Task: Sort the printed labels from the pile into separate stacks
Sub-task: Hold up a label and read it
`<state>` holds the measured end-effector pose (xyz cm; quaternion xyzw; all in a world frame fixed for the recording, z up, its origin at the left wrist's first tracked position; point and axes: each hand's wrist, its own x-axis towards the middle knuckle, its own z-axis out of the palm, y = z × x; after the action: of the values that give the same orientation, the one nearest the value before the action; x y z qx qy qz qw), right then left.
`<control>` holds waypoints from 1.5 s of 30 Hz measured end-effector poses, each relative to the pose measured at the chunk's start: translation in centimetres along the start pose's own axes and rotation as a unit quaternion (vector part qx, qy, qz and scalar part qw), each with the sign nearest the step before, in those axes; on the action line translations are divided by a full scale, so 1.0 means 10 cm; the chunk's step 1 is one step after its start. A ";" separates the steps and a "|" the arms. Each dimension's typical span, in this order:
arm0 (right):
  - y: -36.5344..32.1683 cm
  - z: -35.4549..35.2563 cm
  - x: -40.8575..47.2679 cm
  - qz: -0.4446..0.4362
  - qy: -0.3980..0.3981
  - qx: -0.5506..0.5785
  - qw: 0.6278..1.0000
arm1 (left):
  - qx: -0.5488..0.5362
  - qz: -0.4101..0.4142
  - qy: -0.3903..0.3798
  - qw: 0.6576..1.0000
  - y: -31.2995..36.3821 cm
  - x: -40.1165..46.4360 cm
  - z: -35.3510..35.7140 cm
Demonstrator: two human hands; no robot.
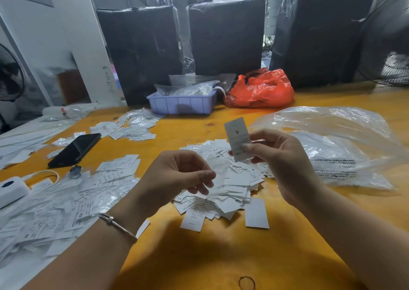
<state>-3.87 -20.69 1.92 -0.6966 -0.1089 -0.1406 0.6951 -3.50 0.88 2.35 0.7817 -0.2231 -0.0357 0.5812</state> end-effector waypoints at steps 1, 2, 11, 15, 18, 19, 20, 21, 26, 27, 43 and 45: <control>-0.03 0.01 -0.01 -0.008 -0.003 0.018 1.000 | 0.004 0.002 -0.001 1.000 0.00 0.00 0.00; -0.05 0.02 -0.03 -0.017 -0.006 0.036 0.999 | 0.010 0.006 -0.002 1.000 0.00 0.00 0.00; -0.10 -0.02 -0.06 -0.084 -0.071 0.067 0.992 | 0.035 0.027 0.004 0.999 0.00 -0.01 0.00; -0.08 -0.01 -0.07 -0.095 -0.089 0.040 0.991 | 0.034 0.037 0.010 0.999 -0.01 0.00 -0.01; -0.06 -0.02 -0.06 -0.109 -0.070 0.013 0.991 | 0.025 0.049 0.021 0.998 -0.01 0.00 -0.01; -0.07 -0.01 -0.06 -0.118 -0.055 -0.014 0.991 | 0.023 0.056 0.026 0.998 -0.01 -0.01 -0.01; -0.06 -0.01 -0.06 -0.125 -0.041 -0.045 0.990 | 0.020 0.063 0.032 0.997 -0.02 0.00 -0.01; -0.06 -0.01 -0.06 -0.124 -0.036 -0.071 0.989 | 0.017 0.069 0.038 0.997 -0.02 0.00 -0.01; -0.07 0.04 -0.09 -0.059 -0.161 -0.082 0.982 | 0.007 0.082 0.056 0.995 -0.01 0.01 0.01; -0.08 0.06 -0.10 -0.068 -0.172 -0.097 0.978 | 0.007 0.082 0.054 0.995 -0.01 0.00 0.01; -0.10 0.03 -0.06 -0.146 -0.068 -0.138 0.977 | 0.092 0.103 0.009 0.990 -0.01 -0.01 0.02; -0.15 0.01 -0.08 -0.175 -0.055 -0.101 0.978 | 0.106 0.118 0.010 0.987 0.00 -0.02 0.02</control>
<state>-5.11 -20.52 3.03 -0.7400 -0.2520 -0.2316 0.5789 -3.72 0.82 2.23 0.8075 -0.3105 0.0651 0.4973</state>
